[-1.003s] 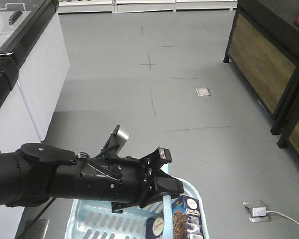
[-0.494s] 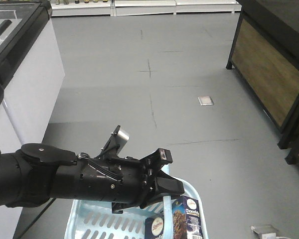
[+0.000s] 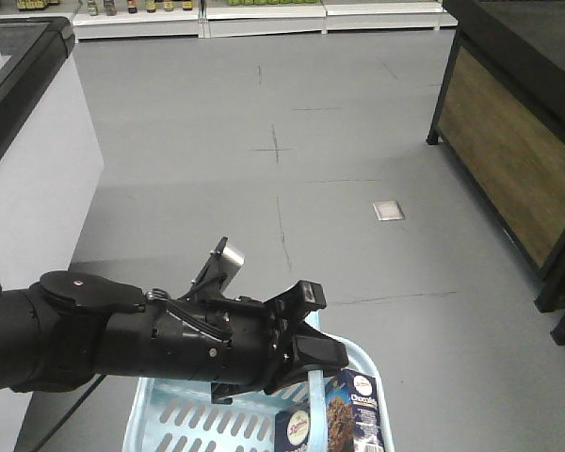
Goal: Left arm holds basket, right arm returns cookies
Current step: 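Drive forward toward the drink shelves holding the basket in the left gripper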
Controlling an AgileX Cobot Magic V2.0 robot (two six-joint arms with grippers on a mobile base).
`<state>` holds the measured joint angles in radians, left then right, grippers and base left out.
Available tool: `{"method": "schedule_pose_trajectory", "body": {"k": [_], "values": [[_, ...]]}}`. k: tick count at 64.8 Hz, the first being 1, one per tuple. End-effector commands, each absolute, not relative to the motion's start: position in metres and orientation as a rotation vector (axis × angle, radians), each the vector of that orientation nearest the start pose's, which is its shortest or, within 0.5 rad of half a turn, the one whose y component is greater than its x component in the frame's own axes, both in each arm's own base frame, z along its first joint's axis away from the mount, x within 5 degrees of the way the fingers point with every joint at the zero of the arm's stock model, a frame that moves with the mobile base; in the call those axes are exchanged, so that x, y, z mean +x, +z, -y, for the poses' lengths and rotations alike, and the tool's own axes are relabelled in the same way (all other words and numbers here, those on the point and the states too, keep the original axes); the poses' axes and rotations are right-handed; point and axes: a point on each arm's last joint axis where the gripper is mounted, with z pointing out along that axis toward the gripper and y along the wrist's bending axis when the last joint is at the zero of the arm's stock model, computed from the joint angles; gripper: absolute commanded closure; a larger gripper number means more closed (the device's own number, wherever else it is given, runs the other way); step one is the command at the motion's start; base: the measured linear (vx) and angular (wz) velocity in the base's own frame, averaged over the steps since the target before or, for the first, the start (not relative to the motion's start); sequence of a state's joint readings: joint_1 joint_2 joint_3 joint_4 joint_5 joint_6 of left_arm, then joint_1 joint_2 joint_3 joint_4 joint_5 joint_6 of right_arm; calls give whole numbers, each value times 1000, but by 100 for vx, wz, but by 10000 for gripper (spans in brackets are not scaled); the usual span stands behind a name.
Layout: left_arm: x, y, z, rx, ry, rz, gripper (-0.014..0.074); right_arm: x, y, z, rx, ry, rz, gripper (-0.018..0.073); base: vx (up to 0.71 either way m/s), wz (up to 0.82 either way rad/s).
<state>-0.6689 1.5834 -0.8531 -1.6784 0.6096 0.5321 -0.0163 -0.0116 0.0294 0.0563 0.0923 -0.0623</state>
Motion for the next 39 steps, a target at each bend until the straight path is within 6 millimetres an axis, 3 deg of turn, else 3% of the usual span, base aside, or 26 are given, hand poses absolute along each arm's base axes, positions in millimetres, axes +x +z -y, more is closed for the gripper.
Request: {"method": "schedule_pose_trajectory", "body": {"k": [1,39], "values": [[215,259,241,-194,-1711,-2454,604,56,203,1,6,-18,-1506,568,33,-4],[215,259,241,-195,-1710,-2454,604,56,203,1,6,-18,-1506,568,37,3]]}}
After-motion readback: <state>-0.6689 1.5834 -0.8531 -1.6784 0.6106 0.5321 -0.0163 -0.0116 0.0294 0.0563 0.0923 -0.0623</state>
